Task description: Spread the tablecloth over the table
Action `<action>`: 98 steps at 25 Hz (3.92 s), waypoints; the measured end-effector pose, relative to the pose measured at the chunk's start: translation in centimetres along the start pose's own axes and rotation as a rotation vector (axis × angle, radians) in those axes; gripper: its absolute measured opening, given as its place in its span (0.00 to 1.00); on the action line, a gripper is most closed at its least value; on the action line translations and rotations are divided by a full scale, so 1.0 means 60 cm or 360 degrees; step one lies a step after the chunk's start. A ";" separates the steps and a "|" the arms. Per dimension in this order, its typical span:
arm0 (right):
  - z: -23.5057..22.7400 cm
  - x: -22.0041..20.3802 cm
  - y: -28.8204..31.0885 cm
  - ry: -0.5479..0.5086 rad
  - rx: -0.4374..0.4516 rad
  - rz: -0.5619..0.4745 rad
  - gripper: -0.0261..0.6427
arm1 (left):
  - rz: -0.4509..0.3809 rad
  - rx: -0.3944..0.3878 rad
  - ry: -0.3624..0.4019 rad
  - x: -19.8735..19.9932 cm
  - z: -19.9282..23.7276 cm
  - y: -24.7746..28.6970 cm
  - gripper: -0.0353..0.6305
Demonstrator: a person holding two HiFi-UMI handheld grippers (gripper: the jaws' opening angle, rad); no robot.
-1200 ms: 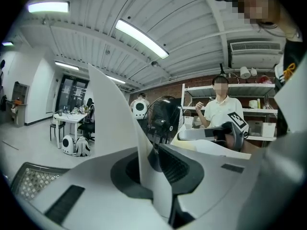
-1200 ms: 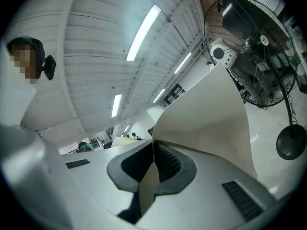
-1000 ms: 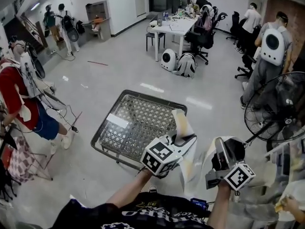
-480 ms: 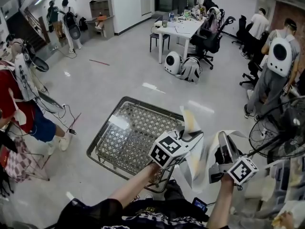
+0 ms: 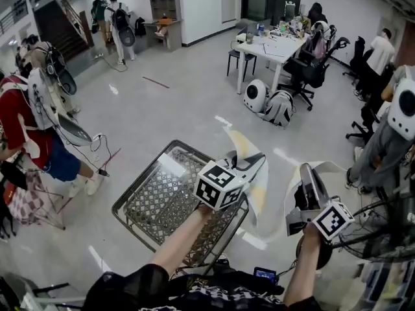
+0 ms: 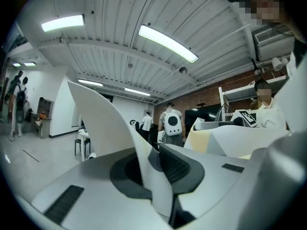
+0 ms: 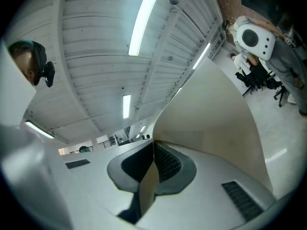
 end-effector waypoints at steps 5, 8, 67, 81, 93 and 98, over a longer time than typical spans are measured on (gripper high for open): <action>-0.007 -0.005 0.085 0.0037 0.0232 0.0029 0.07 | -0.0092 0.0257 0.0135 0.048 0.106 0.013 0.14; -0.002 -0.018 0.128 0.0084 0.0353 0.0053 0.07 | -0.0157 0.0457 0.0223 0.081 0.170 -0.013 0.14; 0.018 -0.648 -0.421 0.0051 -0.0863 0.1082 0.07 | 0.0577 0.1729 -0.0749 -0.479 0.125 -1.018 0.12; -0.002 -0.658 -0.578 0.0230 -0.1043 0.1089 0.25 | 0.0963 0.1756 -0.0803 -0.559 -0.020 -1.073 0.41; 0.180 -0.534 -0.575 0.0203 -0.0350 0.1060 0.21 | 0.0707 0.1405 -0.0417 -0.406 -0.213 -0.946 0.35; 0.249 -0.450 -0.614 0.0159 -0.0104 0.1031 0.21 | 0.0493 0.1230 -0.0325 -0.327 -0.336 -0.865 0.27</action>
Point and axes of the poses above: the fingertips, and each gripper's own axes: y forward along the fingers, z to its left, x out of its top, the point moved 3 cm from there along -y, backward along the fingers, and after that the axes turned 15 degrees about -z, right-handed, at the moved point
